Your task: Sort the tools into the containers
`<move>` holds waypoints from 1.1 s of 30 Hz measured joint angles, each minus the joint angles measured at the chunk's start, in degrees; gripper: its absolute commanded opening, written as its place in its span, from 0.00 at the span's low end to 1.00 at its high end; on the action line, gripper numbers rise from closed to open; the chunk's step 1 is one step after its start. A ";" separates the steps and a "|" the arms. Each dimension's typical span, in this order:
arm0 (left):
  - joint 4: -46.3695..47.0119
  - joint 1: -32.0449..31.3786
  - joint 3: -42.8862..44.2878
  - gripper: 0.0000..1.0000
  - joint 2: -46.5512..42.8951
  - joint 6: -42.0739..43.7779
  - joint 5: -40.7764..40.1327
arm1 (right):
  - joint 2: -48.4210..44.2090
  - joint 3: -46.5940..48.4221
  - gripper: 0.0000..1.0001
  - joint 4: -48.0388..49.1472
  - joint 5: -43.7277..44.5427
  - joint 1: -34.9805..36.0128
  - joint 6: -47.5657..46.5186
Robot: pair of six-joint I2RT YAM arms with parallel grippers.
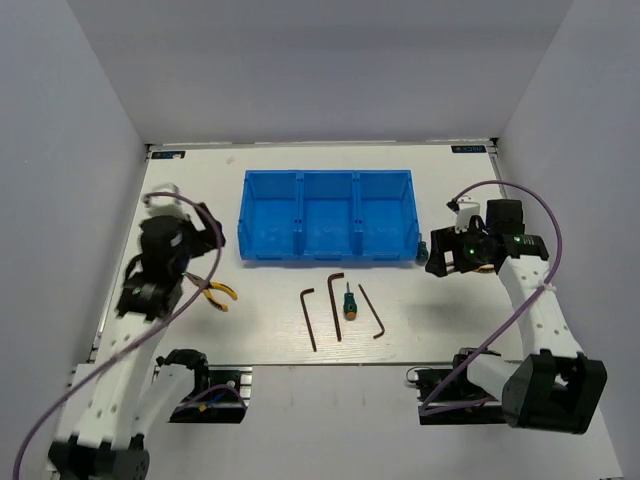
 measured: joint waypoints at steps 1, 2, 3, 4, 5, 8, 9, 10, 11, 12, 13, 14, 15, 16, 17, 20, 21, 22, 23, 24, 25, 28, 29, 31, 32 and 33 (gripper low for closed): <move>-2.21 0.07 4.31 1.00 -3.28 -1.27 1.57 | -1.42 0.00 0.91 -0.09 -0.02 0.00 0.42; -3.19 0.07 7.43 1.00 -5.77 -2.16 2.64 | -2.43 0.00 0.91 -0.11 -0.07 0.00 0.63; -4.09 0.04 9.86 1.00 -8.26 -2.99 3.56 | -3.10 0.00 0.91 -0.11 -0.22 0.00 0.81; -5.01 0.04 11.37 1.00 -10.25 -3.72 4.39 | -3.41 0.00 0.91 -0.17 -0.44 0.02 0.85; -5.97 0.04 11.96 0.97 -11.26 -4.35 4.81 | -3.45 -0.02 0.91 -0.17 -0.72 0.02 0.85; -9.94 0.04 10.38 0.87 -10.73 -6.03 5.49 | -3.50 -0.46 0.86 -0.17 -1.70 0.00 0.44; -11.43 0.04 9.44 0.83 -9.94 -6.47 5.57 | -3.69 -0.85 0.75 -0.20 -2.43 -0.02 -0.02; -12.94 0.04 8.44 0.76 -9.03 -6.86 5.68 | -3.85 -1.27 0.54 -0.42 -3.15 -0.02 -0.81; -14.14 0.04 7.65 0.52 -8.24 -7.23 5.79 | -4.00 -1.66 0.28 -0.66 -4.02 0.00 -1.86; -15.34 0.04 6.80 0.33 -7.41 -8.07 5.95 | -4.09 -1.97 0.00 -0.94 -4.94 0.00 -2.38; -16.46 0.04 6.21 0.18 -6.93 -8.44 5.92 | -4.11 -2.10 0.00 -1.51 -5.68 0.00 -2.75; -17.77 0.07 5.84 0.06 -6.54 -8.50 5.79 | -4.11 -2.25 0.00 -1.79 -6.10 0.00 -2.49; -18.82 0.04 5.62 0.00 -6.16 -9.07 5.70 | -4.11 -2.43 0.00 -1.86 -6.25 0.00 -2.54; -19.56 0.04 5.42 0.00 -5.79 -9.86 5.33 | -4.09 -2.60 0.06 -1.97 -6.32 0.00 -2.64; -20.26 0.04 5.16 0.00 -5.18 -10.64 4.98 | -4.07 -2.75 0.28 -2.03 -6.36 0.00 -2.73; -22.03 0.04 4.31 0.42 -1.92 -13.55 3.39 | -3.87 -2.86 0.56 -2.62 -6.23 0.00 -2.49; -23.04 0.04 4.11 0.51 -0.13 -15.06 2.54 | -3.80 -2.93 0.57 -2.62 -6.16 0.02 -2.60; -23.96 0.04 3.91 0.60 1.79 -17.03 1.60 | -3.80 -3.21 0.59 -2.38 -6.21 0.02 -2.62; -24.35 0.04 3.43 0.60 3.65 -18.49 0.96 | -3.80 -3.56 0.59 -2.27 -6.19 0.02 -2.58; -24.35 0.07 2.36 0.60 5.40 -20.31 0.28 | -3.80 -3.96 0.59 -2.16 -6.16 0.02 -2.60; -24.24 0.07 1.11 0.60 6.58 -21.79 -0.17 | -3.80 -4.37 0.59 -2.01 -6.14 0.02 -2.47; -24.24 0.07 -2.95 0.60 9.40 -25.59 -1.01 | -3.69 -4.94 0.59 -1.64 -5.99 0.02 -2.23; -24.09 0.09 -3.69 0.60 10.36 -26.53 -1.18 | -3.69 -4.98 0.59 -1.46 -5.88 0.02 -2.16; -23.41 0.09 -4.26 0.60 12.70 -27.93 -1.38 | -3.69 -5.01 0.59 -1.36 -5.66 0.02 -1.90; -22.84 0.09 -4.26 0.59 14.03 -28.37 -1.53 | -3.69 -5.01 0.59 -1.33 -5.44 0.02 -1.70; -22.21 0.09 -4.26 0.59 15.61 -28.74 -1.75 | -3.69 -5.01 0.59 -1.25 -5.22 0.02 -1.51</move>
